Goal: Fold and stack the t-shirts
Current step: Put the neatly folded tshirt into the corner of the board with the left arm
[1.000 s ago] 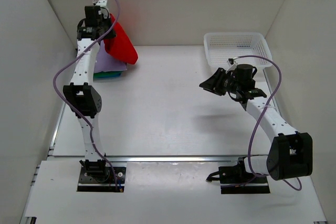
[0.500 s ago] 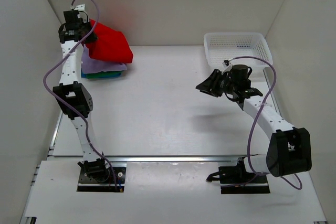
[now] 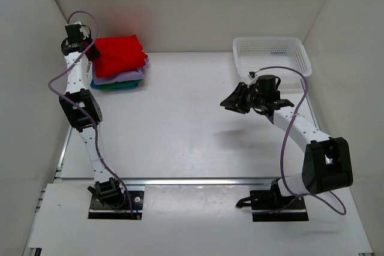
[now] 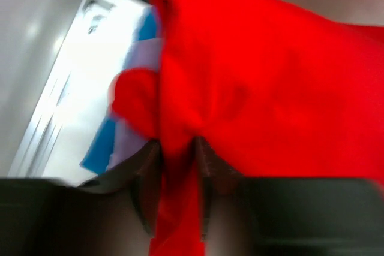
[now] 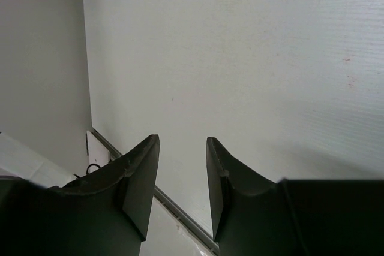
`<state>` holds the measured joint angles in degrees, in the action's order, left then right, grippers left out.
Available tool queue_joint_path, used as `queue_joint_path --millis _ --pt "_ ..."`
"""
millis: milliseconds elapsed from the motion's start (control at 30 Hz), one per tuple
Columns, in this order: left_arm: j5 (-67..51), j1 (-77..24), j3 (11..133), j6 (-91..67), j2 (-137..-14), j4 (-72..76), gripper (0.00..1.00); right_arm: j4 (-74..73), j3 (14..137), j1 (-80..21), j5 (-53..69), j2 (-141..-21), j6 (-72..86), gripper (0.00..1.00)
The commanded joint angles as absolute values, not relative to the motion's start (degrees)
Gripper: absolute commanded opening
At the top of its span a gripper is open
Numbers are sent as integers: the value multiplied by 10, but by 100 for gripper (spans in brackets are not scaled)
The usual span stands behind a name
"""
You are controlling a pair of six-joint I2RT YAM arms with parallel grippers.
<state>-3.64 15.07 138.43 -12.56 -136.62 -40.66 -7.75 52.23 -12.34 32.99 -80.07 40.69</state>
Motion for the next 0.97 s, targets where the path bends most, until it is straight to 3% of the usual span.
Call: queue_joint_path --millis 0,33,67,167,333,500,667,800,933 --pt "12 156 1437 -154 -1361 -419 40 -78 546 -126 318 -809 394 34" --pt "32 157 1444 -158 -1359 -423 57 -85 547 -127 316 -805 385 35" --pt "34 166 1442 -163 -1353 -431 98 -102 558 -127 307 -803 375 35" --pt "13 167 1387 -178 -1286 -426 98 -162 576 -122 260 -795 317 37" --pt "-98 135 1155 -140 -1091 -367 99 -286 587 -87 185 -755 223 42" --pt "-163 42 1026 -106 -977 -461 99 -355 570 -67 115 -681 171 43" --pt "-91 -92 748 -102 -796 -434 99 -404 520 -42 94 -601 135 44" --pt "-112 -113 575 -120 -656 -405 98 -399 473 -42 90 -537 135 45" --pt "-57 -114 528 -103 -604 -448 98 -411 441 -26 111 -505 124 45"
